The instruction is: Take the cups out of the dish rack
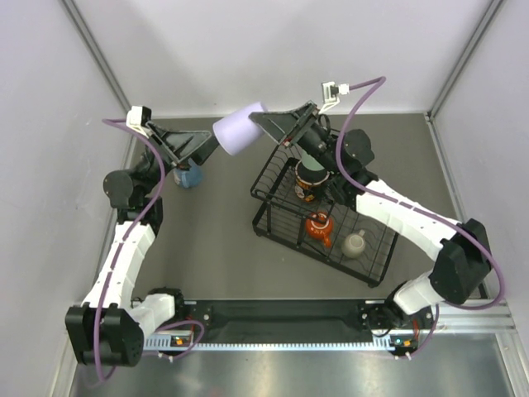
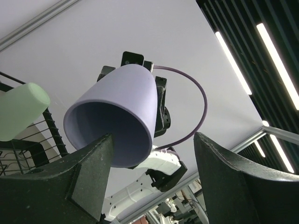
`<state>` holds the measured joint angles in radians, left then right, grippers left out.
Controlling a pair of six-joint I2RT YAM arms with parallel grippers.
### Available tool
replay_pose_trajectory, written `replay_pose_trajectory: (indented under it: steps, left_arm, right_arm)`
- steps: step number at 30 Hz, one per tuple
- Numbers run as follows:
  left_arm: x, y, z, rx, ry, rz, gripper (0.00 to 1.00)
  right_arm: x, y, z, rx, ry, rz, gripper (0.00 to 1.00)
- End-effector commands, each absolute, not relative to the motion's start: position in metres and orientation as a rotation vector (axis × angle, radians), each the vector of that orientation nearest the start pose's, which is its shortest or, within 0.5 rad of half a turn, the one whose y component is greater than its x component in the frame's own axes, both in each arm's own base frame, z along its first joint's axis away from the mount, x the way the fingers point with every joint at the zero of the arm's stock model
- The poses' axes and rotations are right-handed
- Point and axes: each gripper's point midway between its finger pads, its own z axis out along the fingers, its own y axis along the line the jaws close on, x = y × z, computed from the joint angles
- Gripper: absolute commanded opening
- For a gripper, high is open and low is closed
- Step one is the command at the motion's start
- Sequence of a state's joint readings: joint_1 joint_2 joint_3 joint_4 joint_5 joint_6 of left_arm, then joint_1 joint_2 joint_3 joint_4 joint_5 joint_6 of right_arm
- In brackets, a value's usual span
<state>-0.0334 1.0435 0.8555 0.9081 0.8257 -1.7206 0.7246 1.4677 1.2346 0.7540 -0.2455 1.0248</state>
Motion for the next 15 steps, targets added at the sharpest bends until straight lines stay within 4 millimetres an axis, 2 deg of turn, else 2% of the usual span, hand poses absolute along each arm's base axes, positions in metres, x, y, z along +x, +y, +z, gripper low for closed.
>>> replay_pose_trajectory:
  steps: [1, 5, 9, 11, 12, 13, 14, 15]
  left_arm:
    - [0.243, -0.166, 0.475, -0.043, 1.265, -1.877, 0.74]
    - [0.246, -0.168, 0.471, -0.046, 1.275, -1.87, 0.65]
    - [0.25, -0.171, 0.466, -0.045, 1.299, -1.857, 0.54]
    - [0.252, -0.173, 0.462, -0.044, 1.313, -1.857, 0.37]
    - [0.252, -0.173, 0.461, -0.043, 1.319, -1.858, 0.27]
    - [0.253, -0.173, 0.459, -0.047, 1.326, -1.857, 0.03]
    - [0.254, -0.174, 0.456, -0.058, 1.341, -1.855, 0.0]
    - [0.256, -0.174, 0.453, -0.059, 1.354, -1.838, 0.0]
  right_arm:
    - [0.27, 0.365, 0.5, -0.116, 1.106, 1.803, 0.0]
    - [0.269, 0.372, 0.49, -0.121, 1.131, 1.809, 0.0]
    - [0.271, 0.381, 0.477, -0.119, 1.169, 1.811, 0.05]
    - [0.27, 0.384, 0.472, -0.114, 1.18, 1.82, 0.07]
    - [0.27, 0.384, 0.47, -0.114, 1.182, 1.821, 0.11]
    - [0.27, 0.384, 0.467, -0.112, 1.191, 1.819, 0.15]
    - [0.268, 0.383, 0.467, -0.114, 1.189, 1.818, 0.18]
    - [0.268, 0.383, 0.465, -0.113, 1.199, 1.81, 0.27]
